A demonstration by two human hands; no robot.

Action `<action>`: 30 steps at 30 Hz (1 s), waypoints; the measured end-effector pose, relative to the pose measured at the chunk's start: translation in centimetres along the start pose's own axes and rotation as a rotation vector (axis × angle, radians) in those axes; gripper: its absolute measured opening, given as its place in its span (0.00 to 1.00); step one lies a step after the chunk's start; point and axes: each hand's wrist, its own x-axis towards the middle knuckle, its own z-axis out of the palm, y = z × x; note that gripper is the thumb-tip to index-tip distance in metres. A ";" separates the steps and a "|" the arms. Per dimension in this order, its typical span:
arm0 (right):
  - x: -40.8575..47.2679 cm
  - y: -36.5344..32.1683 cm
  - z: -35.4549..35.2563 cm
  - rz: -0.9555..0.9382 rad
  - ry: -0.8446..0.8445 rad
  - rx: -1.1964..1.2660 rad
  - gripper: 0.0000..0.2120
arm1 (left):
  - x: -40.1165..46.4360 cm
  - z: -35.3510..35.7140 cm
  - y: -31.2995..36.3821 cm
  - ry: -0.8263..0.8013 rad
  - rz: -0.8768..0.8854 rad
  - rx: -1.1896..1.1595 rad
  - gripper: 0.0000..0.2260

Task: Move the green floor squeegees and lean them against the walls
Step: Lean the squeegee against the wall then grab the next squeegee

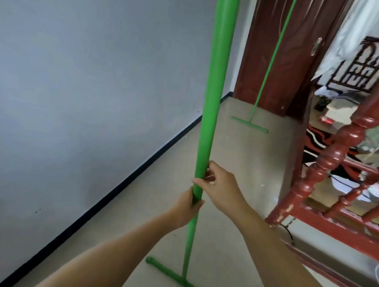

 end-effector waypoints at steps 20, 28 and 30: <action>13.5 -19.3 30.2 -0.367 -0.587 0.135 0.10 | -7.5 -25.8 -21.7 0.618 -0.514 -0.116 0.12; 10.2 -26.7 39.5 -0.602 -0.896 0.149 0.10 | -16.7 -29.6 -26.1 0.922 -0.755 -0.164 0.12; 8.3 -28.4 41.5 -0.626 -0.943 0.165 0.10 | -19.5 -30.2 -27.3 0.969 -0.792 -0.171 0.12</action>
